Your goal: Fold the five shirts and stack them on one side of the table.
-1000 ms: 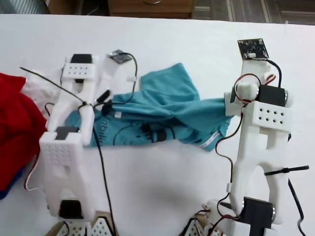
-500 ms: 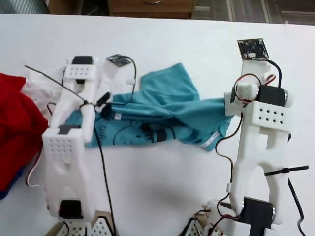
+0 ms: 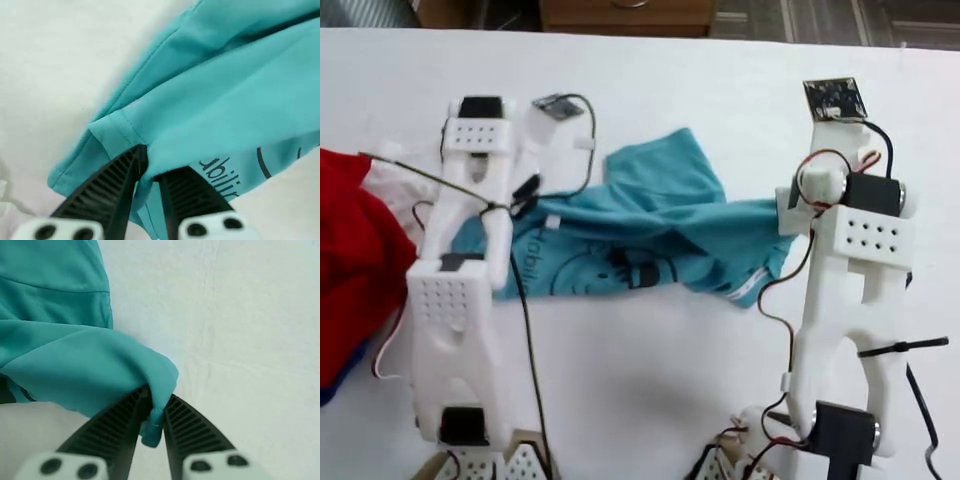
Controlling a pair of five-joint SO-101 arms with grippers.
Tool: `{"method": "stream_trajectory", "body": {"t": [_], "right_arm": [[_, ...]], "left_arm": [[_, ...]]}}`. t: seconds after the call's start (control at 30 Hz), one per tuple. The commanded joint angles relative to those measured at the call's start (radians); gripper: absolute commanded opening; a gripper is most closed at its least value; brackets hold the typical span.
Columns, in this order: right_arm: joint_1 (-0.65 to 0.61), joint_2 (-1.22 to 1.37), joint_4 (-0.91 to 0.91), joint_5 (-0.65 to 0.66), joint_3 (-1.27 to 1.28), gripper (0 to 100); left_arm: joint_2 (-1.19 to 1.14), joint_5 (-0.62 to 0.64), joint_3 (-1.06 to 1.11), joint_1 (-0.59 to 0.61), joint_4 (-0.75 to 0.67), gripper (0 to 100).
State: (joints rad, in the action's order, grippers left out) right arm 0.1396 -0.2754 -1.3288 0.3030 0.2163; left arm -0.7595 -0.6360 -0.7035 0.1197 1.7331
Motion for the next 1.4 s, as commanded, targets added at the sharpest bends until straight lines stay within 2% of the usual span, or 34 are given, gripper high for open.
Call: {"method": "stream_trajectory", "body": {"t": [0.0,0.13,0.43,0.6,0.77,1.03,1.2,1.37], "right_arm": [[0.008,-0.042,0.085,0.002,-0.044,2.0],[0.008,-0.064,0.050,0.000,-0.245,1.9],[0.010,-0.079,-0.054,0.000,-0.647,1.9],[0.007,-0.110,-0.111,0.000,-0.822,1.9],[0.012,-0.183,-0.124,0.008,-0.945,1.9],[0.013,-0.332,-0.122,0.008,-0.973,1.9],[0.010,-0.389,-0.180,0.008,-0.965,1.9],[0.012,-0.400,-0.229,0.008,-0.971,1.9]], "left_arm": [[0.103,0.015,-0.099,-0.014,0.052,3],[0.295,0.087,-0.125,-0.006,0.054,3],[0.885,0.091,0.082,-0.012,0.051,3],[1.111,0.091,0.140,-0.011,0.051,3],[1.261,0.091,0.133,-0.006,0.051,3],[1.433,0.087,0.147,-0.005,0.051,3],[1.501,0.084,0.288,-0.005,0.051,3],[1.580,0.083,0.384,0.054,0.025,3]]}}
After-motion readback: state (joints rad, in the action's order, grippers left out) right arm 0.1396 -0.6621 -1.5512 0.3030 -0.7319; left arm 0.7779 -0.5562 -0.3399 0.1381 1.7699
